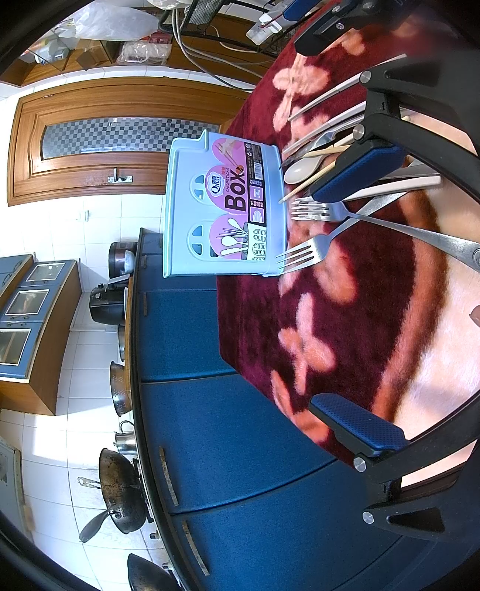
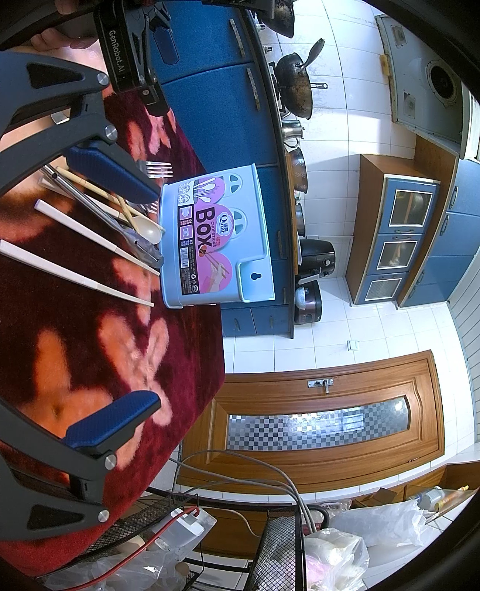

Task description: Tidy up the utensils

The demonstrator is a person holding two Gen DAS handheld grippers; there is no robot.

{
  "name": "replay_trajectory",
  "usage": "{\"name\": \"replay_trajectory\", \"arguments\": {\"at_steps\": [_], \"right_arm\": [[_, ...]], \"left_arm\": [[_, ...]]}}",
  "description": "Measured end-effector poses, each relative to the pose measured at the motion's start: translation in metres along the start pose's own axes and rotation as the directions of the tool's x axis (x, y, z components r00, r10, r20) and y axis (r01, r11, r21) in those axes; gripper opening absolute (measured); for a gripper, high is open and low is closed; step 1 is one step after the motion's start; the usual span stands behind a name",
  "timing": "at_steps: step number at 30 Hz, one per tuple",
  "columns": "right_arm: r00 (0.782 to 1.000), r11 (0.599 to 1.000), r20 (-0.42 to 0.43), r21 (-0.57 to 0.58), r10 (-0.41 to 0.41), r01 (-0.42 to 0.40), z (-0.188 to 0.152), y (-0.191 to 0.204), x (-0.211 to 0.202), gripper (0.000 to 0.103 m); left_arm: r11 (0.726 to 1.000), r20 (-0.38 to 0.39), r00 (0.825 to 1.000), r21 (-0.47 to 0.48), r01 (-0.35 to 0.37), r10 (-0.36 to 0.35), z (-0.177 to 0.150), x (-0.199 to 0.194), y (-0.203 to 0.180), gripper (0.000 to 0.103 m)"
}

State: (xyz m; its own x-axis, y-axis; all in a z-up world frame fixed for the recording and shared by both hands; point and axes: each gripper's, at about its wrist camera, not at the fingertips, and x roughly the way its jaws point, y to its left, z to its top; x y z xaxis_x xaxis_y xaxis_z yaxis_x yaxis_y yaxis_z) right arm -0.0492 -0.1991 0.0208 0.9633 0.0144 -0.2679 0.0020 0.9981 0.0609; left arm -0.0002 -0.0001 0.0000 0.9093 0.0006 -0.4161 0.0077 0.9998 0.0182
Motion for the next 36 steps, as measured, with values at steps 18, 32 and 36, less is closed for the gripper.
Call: {"name": "replay_trajectory", "arguments": {"at_steps": [18, 32, 36], "right_arm": [[1.0, 1.0, 0.0, 0.0, 0.0, 0.0, -0.001, 0.0, 0.0, 0.103], [0.994, 1.0, -0.11, 0.012, 0.021, -0.019, 0.012, -0.006, 0.013, 0.103], [0.982, 1.0, -0.185, -0.02, 0.02, -0.024, 0.019, -0.003, 0.022, 0.103]], "left_arm": [[1.0, 0.0, 1.0, 0.0, 0.0, 0.0, 0.0, 0.0, 0.0, 0.103], [0.999, -0.007, 1.0, 0.027, 0.028, -0.028, 0.007, -0.002, 0.003, 0.103], [0.997, -0.034, 0.999, 0.075, 0.012, -0.009, 0.016, 0.0, 0.004, 0.103]]}}
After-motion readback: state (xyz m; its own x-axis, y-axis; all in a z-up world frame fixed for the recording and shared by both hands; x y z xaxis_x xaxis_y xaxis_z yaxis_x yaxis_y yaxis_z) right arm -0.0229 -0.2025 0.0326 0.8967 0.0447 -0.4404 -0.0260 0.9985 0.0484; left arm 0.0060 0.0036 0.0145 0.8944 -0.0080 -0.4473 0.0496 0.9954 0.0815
